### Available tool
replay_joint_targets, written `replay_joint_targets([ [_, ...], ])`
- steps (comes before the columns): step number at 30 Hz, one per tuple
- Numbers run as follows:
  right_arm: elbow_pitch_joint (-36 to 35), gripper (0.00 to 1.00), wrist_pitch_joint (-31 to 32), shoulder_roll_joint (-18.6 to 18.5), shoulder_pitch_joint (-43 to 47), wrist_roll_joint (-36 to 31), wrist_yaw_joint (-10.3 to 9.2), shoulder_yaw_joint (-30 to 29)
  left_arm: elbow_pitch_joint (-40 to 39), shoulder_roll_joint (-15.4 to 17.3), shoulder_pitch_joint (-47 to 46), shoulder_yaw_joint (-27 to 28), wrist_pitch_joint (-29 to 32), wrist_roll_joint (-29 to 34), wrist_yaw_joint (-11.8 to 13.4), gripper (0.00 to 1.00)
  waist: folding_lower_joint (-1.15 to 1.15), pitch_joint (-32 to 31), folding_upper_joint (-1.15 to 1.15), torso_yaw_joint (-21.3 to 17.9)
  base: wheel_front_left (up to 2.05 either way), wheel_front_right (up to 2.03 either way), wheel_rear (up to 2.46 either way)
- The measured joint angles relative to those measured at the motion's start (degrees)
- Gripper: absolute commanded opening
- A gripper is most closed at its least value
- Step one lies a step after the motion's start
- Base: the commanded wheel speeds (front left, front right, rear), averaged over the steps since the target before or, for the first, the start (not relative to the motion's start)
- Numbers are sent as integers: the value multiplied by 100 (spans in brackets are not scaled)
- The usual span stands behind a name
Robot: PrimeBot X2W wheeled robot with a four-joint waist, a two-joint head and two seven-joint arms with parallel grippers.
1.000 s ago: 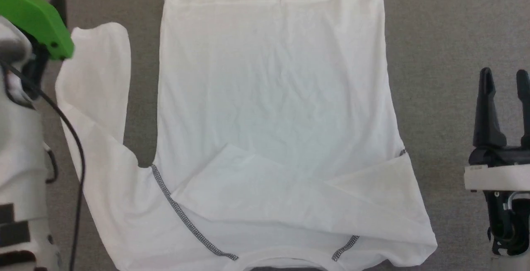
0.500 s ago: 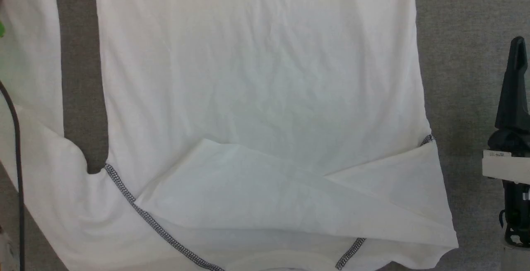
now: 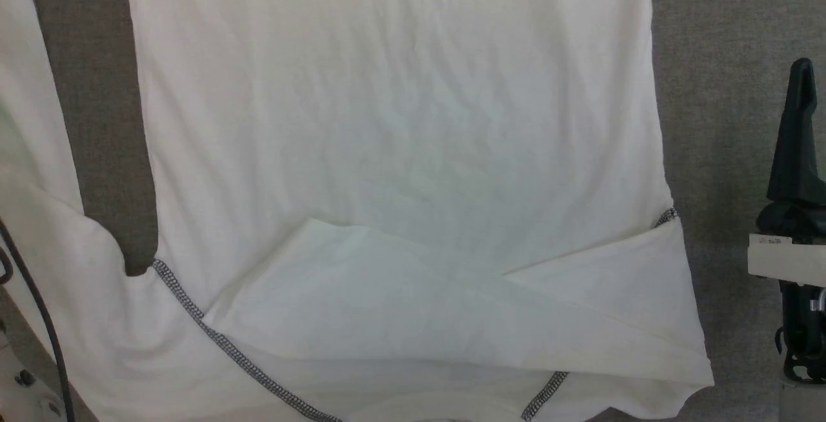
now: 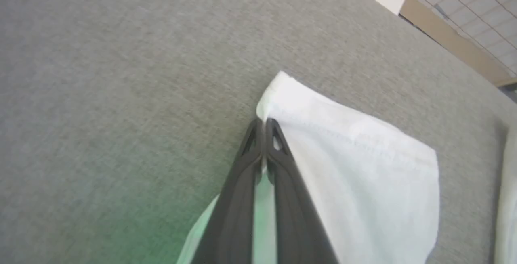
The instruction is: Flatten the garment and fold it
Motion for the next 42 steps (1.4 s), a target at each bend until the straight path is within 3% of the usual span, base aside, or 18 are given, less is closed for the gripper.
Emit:
replay_joint_targets([
  [4, 170, 100, -25, 13, 2, 0, 0, 43, 138, 9, 444, 698, -844, -159, 60, 0, 0, -286, 0, 26, 0, 0, 0],
  [11, 353, 100, -11, 68, 205, -2, 0, -41, 100, 90, 1370, 1289, -1578, -359, -258, 0, -1, -957, 0, 129, 0, 0, 0],
  [18, 456, 100, 59, 119, 450, -13, 0, -40, -267, -62, 1840, 1301, -2213, -519, -921, 0, -1, -1654, 0, 314, 0, 0, 0],
  [22, 514, 100, 92, 148, 561, -16, 0, -4, -788, -446, 2057, 1012, -2410, -745, -1350, 0, -1, -2052, 0, 408, 0, 0, 0],
  [28, 593, 100, 91, 218, 641, 0, 0, 44, -1521, -1486, 2407, -86, -2447, -812, -1733, 0, -2, -2576, 0, 520, 0, 0, 0],
  [30, 603, 100, 92, 242, 697, 0, 0, 96, -1646, -1800, 2464, -548, -2413, -1127, -1798, 0, -1, -2732, 0, 547, 0, 0, 0],
  [35, 631, 100, 111, 258, 744, 0, 0, 153, -1742, -1889, 2672, -2135, -2403, -1356, -1730, 0, -2, -2973, 0, 547, 0, 0, 0],
  [38, 673, 100, 116, 263, 743, -1, 0, 189, -1438, -1905, 2661, -3306, -2599, -1727, -1512, 0, -2, -3002, 0, 459, 0, 0, 0],
  [42, 731, 100, 116, 264, 743, -1, 0, 204, -864, -1918, 2517, -4645, -2699, -1972, -1462, 0, -1, -2982, 0, 298, 0, 0, 0],
])
